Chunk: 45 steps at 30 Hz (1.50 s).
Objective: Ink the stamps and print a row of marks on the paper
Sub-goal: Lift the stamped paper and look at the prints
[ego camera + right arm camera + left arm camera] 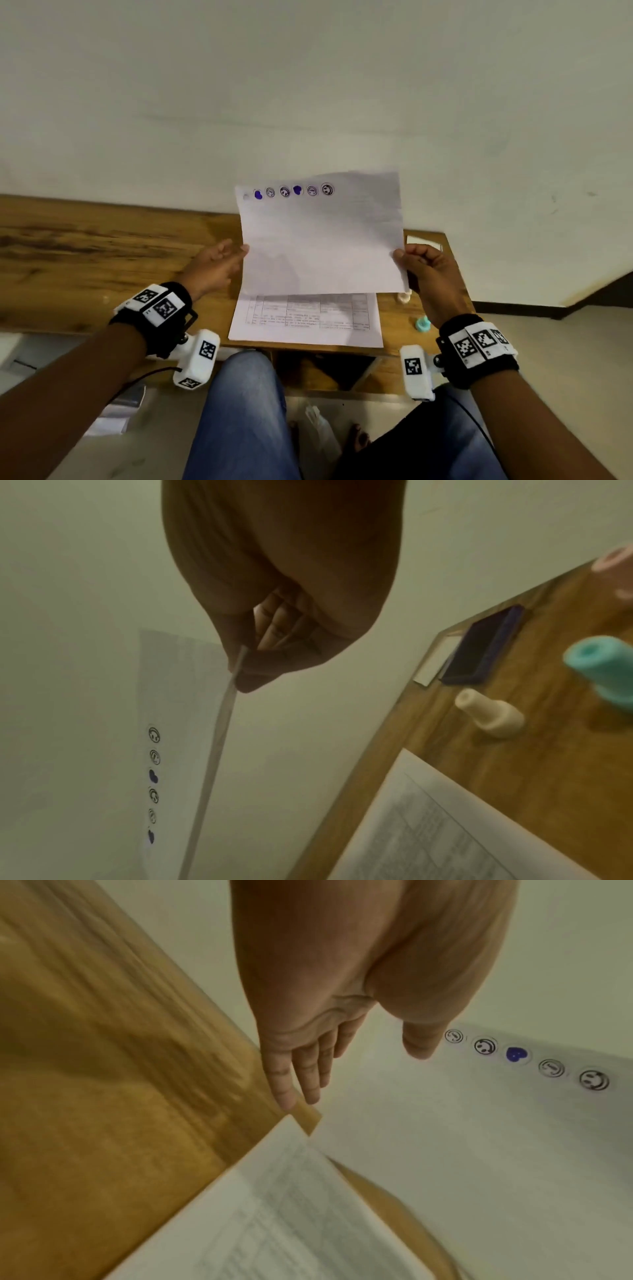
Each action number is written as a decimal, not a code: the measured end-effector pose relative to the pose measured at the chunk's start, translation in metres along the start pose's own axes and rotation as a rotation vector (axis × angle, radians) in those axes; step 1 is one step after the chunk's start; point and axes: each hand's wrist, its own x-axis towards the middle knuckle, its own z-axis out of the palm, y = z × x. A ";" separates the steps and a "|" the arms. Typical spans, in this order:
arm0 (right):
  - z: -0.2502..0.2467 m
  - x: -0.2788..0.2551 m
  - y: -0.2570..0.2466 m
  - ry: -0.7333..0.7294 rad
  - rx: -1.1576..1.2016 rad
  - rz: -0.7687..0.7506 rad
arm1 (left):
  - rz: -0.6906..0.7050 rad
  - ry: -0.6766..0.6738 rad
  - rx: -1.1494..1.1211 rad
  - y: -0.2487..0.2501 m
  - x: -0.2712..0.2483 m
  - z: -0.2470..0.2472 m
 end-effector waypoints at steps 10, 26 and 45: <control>-0.024 0.016 -0.103 -0.040 0.001 -0.170 | 0.345 0.221 -0.167 0.143 -0.024 0.015; -0.024 0.026 -0.269 0.004 -0.072 -0.603 | 0.604 0.169 -0.276 0.286 -0.091 0.014; -0.047 -0.019 -0.280 0.039 -0.027 -0.837 | 0.725 0.190 -0.385 0.282 -0.128 0.009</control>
